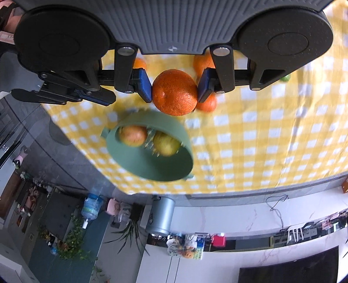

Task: Organize fruits
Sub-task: 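Lift the tangerine with the left tool while the right tool grasps another tangerine, then carry both tangerines into the green colander and open both tools to release them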

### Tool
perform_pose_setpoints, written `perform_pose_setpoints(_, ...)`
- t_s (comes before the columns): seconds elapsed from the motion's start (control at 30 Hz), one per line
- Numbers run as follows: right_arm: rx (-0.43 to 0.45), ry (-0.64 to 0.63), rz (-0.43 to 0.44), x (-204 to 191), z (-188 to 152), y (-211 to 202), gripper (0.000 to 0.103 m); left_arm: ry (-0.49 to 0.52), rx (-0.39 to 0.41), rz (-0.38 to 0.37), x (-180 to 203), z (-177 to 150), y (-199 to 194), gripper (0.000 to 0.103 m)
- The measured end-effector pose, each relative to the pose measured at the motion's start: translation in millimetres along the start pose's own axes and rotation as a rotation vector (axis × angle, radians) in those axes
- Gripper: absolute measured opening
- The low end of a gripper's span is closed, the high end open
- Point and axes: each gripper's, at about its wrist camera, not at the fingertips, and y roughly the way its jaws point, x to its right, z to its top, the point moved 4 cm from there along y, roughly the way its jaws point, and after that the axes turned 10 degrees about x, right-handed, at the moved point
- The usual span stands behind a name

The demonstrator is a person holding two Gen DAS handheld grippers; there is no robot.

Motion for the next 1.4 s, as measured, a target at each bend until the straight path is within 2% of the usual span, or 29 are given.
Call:
perform_pose_setpoints(0.07,-0.007,-0.03,-0.006,6,9,2,0.0,-0.004,-0.002,-0.014,3,6,6,0.051)
perform_pose_setpoints(0.17,-0.07,-0.025,0.017,15,9,11,0.0,-0.011,-0.013,-0.034,3,5,10,0.051)
perform_pose_setpoints(0.33,-0.177,0.026,0.052,21,-17,16,0.008,-0.018,-0.065,-0.025,-3,-14,16,0.051)
perform_pose_setpoints(0.4,-0.192,0.014,0.049,18,-20,16,0.031,-0.028,-0.085,-0.02,-4,-21,18,0.051)
perform_pose_setpoints(0.43,-0.188,0.003,0.038,17,-19,16,0.05,-0.035,-0.094,-0.019,-6,-24,19,0.051)
perform_pose_setpoints(0.47,-0.186,-0.005,0.029,16,-18,16,0.055,-0.04,-0.1,-0.018,-7,-27,19,0.051)
perform_pose_setpoints(0.67,-0.299,0.022,0.005,21,-30,40,0.053,-0.06,-0.103,-0.014,-13,-36,15,0.051)
perform_pose_setpoints(0.9,-0.322,0.021,0.036,13,-37,58,0.053,-0.071,-0.108,-0.01,-17,-37,15,0.051)
perform_pose_setpoints(1.17,-0.359,0.02,-0.017,17,-41,68,0.043,-0.071,-0.107,-0.013,-14,-37,17,0.051)
perform_pose_setpoints(1.4,-0.331,0.001,-0.005,14,-40,63,0.042,-0.065,-0.085,-0.011,-9,-29,13,0.051)
